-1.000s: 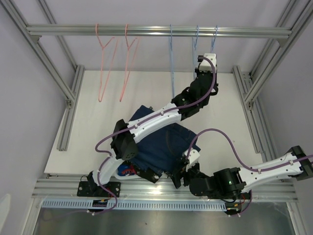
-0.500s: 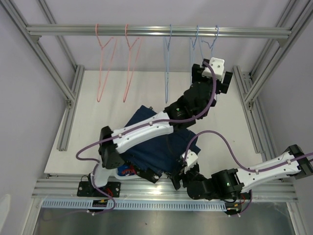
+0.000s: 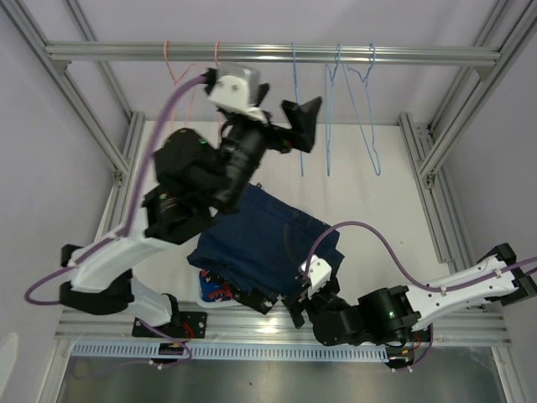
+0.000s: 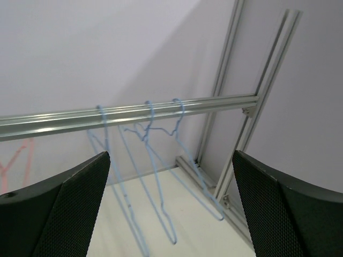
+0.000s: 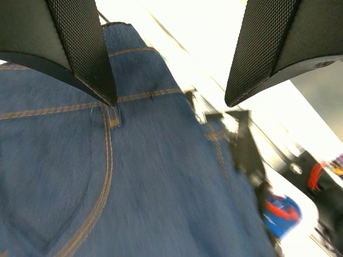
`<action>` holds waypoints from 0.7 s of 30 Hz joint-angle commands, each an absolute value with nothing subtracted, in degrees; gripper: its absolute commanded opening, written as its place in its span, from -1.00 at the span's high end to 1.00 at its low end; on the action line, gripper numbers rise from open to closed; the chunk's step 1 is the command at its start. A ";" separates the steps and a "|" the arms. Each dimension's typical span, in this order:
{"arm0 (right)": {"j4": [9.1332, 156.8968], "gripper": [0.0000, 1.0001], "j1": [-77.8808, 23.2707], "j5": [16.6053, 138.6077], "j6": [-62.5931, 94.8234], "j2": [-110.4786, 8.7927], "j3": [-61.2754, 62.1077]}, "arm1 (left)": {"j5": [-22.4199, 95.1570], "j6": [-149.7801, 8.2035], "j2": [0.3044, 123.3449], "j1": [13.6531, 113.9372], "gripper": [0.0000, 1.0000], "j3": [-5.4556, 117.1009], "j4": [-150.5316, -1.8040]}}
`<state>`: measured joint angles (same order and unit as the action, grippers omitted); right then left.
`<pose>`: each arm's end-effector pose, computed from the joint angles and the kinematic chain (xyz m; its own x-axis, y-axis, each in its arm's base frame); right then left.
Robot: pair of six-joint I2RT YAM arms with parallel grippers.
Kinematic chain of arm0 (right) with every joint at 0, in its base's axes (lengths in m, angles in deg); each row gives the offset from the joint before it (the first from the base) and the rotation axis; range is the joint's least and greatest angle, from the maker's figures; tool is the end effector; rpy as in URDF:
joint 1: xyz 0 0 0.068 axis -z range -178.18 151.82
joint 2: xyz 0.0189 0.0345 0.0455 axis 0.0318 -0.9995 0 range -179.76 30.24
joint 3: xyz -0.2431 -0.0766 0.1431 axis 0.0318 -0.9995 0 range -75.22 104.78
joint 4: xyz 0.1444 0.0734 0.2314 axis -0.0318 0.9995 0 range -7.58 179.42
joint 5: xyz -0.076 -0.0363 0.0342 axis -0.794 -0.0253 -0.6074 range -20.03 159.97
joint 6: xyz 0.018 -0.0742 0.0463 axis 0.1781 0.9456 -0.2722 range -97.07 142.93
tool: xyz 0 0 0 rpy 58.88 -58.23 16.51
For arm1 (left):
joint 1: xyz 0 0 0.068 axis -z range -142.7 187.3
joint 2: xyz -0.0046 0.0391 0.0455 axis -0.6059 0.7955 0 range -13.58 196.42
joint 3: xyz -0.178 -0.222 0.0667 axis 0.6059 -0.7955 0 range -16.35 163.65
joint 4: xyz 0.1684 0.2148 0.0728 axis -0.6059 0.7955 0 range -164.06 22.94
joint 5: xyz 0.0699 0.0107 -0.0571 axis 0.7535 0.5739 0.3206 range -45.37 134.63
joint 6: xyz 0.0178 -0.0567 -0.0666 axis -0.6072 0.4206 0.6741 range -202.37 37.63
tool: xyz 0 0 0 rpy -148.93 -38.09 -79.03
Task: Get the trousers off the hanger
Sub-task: Place the hanger at the clothesline, then reset both arms
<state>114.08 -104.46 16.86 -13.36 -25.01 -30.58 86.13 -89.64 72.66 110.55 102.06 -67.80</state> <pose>-0.0011 0.2309 0.2747 -0.2873 -0.2838 -0.9148 -0.7098 0.7044 0.0044 0.1416 -0.2873 0.6484 0.1940 -0.3154 -0.9289 0.5251 0.8332 -0.1732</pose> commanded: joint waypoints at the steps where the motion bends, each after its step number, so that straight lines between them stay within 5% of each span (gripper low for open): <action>1: 118.17 -0.74 -104.70 13.63 -8.63 -25.75 -20.92 | 87.16 -91.95 65.36 110.51 -0.99 95.74 -60.10; 13: 112.15 -0.86 -96.98 0.81 19.03 -23.56 -6.40 | 95.16 -98.36 25.81 109.02 -0.99 44.89 -76.77; 21: 101.15 -0.89 -80.31 -3.51 34.70 -19.42 -12.63 | 101.31 -99.86 16.13 108.49 -0.99 34.11 -77.66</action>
